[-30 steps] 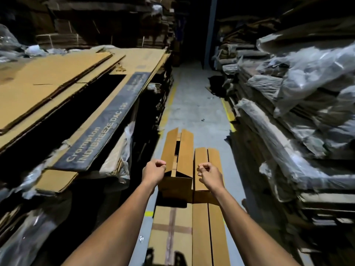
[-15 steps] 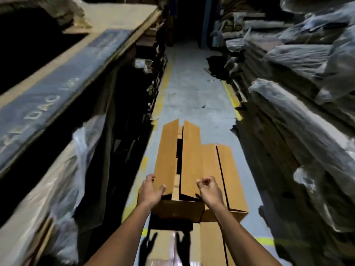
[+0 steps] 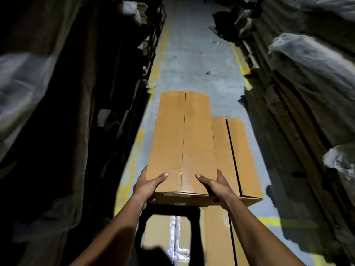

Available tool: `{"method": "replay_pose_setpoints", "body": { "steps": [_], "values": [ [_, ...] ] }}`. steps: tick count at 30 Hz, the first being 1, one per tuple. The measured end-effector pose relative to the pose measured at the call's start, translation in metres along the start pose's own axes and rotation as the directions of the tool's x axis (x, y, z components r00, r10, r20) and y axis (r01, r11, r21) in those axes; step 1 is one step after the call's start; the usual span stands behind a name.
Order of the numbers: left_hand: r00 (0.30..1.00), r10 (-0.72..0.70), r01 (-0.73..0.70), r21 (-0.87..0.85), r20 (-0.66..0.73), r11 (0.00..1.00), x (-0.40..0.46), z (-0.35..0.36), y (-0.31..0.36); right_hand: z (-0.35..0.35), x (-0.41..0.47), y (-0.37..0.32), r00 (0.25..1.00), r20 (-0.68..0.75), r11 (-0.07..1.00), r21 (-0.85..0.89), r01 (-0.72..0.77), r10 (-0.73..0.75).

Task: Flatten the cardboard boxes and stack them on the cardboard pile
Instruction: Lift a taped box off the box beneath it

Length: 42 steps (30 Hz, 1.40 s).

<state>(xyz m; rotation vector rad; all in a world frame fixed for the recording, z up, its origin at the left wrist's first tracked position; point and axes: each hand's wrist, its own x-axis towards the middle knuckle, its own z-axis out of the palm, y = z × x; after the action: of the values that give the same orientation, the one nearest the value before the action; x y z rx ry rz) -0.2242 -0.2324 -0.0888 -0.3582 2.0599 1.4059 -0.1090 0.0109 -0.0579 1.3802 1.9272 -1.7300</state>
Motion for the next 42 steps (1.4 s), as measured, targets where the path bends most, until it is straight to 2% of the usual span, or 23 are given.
{"method": "replay_pose_setpoints", "body": {
  "steps": [7, 12, 17, 22, 24, 27, 30, 35, 42],
  "values": [
    [0.999, 0.038, -0.038, 0.031, -0.002, 0.999, -0.021, -0.006, 0.013, -0.009, -0.022, -0.002, 0.999, -0.032, 0.999, 0.032, 0.016, -0.015],
    [0.995, 0.104, -0.104, 0.041, 0.002, 0.994, -0.07, -0.011, 0.03, -0.031, -0.069, -0.006, 0.997, -0.034, 0.997, 0.035, 0.068, -0.067],
    [0.99, 0.144, -0.143, 0.018, -0.011, 0.99, -0.145, -0.011, 0.033, -0.066, -0.14, 0.001, 0.994, -0.023, 0.992, 0.071, 0.109, -0.108],
    [0.982, 0.19, -0.19, -0.002, -0.016, 0.982, -0.227, -0.006, 0.013, -0.109, -0.175, 0.045, 0.967, -0.043, 0.967, 0.042, 0.252, -0.251],
    [0.974, 0.227, -0.227, -0.008, -0.028, 0.974, -0.259, -0.004, -0.01, -0.125, -0.236, 0.058, 0.966, -0.041, 0.966, 0.041, 0.256, -0.255],
    [0.967, 0.246, -0.247, -0.003, -0.069, 0.969, -0.333, -0.001, -0.038, -0.149, -0.328, 0.089, 0.957, -0.031, 0.958, 0.008, 0.288, -0.287],
    [0.944, 0.319, -0.322, -0.019, -0.085, 0.947, -0.443, 0.0, -0.06, -0.174, -0.405, 0.129, 0.944, -0.021, 0.945, -0.003, 0.328, -0.328],
    [0.918, 0.385, -0.39, -0.03, -0.097, 0.92, -0.582, 0.0, -0.096, -0.206, -0.505, 0.187, 0.939, -0.016, 0.939, 0.007, 0.344, -0.344],
    [0.922, 0.378, -0.381, -0.03, -0.083, 0.924, -0.714, 0.0, -0.162, -0.234, -0.621, 0.278, 0.936, -0.027, 0.935, 0.045, 0.351, -0.35]
  ]
}}
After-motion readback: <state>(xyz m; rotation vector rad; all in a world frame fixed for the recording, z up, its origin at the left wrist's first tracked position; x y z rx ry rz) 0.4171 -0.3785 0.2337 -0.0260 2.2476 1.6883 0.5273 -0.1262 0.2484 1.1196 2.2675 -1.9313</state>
